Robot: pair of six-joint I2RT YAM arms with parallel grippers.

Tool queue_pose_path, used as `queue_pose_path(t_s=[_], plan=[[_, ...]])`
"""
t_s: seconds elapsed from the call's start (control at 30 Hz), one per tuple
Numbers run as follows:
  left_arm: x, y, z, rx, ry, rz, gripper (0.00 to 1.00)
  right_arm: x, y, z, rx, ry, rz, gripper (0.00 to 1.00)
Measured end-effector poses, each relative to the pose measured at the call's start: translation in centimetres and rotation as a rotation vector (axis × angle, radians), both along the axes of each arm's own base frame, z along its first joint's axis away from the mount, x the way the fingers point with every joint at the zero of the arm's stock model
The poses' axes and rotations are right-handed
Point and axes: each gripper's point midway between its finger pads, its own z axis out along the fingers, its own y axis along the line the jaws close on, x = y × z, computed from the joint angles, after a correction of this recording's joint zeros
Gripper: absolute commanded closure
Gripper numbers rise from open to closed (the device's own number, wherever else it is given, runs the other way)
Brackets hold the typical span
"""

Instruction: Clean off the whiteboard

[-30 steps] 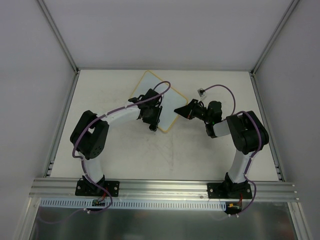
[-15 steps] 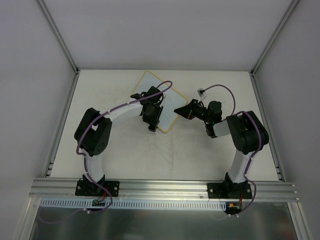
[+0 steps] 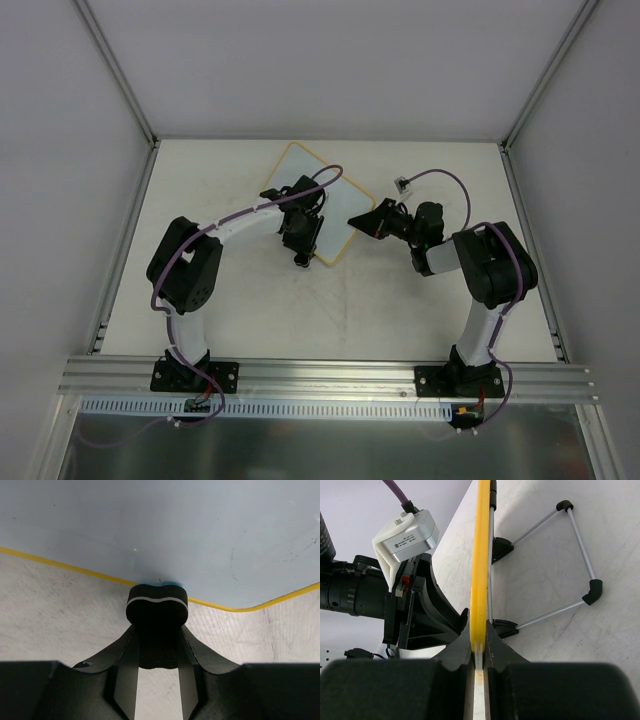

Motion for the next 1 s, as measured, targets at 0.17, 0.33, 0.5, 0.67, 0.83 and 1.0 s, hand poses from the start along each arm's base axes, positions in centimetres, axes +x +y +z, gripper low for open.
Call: queue_pose_path(t_s=[0.17, 0.33, 0.5, 0.67, 0.83, 1.0], plan=[[-0.1, 0.1, 0.0, 0.004, 0.005, 0.000, 1.00, 0.1, -0.1, 0.0, 0.000, 0.000, -0.003, 1.00], [-0.3, 0.2, 0.0, 0.012, 0.017, 0.000, 1.00, 0.1, -0.1, 0.0, 0.000, 0.000, -0.005, 1.00], [0.2, 0.0, 0.2, 0.044, 0.059, -0.001, 1.00, 0.1, -0.1, 0.0, -0.001, -0.001, -0.007, 1.00], [1.0, -0.5, 0.4, 0.067, 0.108, -0.002, 1.00, 0.2, -0.2, 0.0, -0.002, -0.005, -0.010, 1.00], [2.2, -0.7, 0.9, 0.065, 0.105, 0.008, 1.00, 0.4, -0.3, 0.0, -0.007, -0.013, -0.018, 1.00], [3.2, -0.4, 1.3, 0.068, 0.075, 0.026, 1.00, 0.4, -0.4, 0.0, -0.007, -0.013, -0.020, 1.00]])
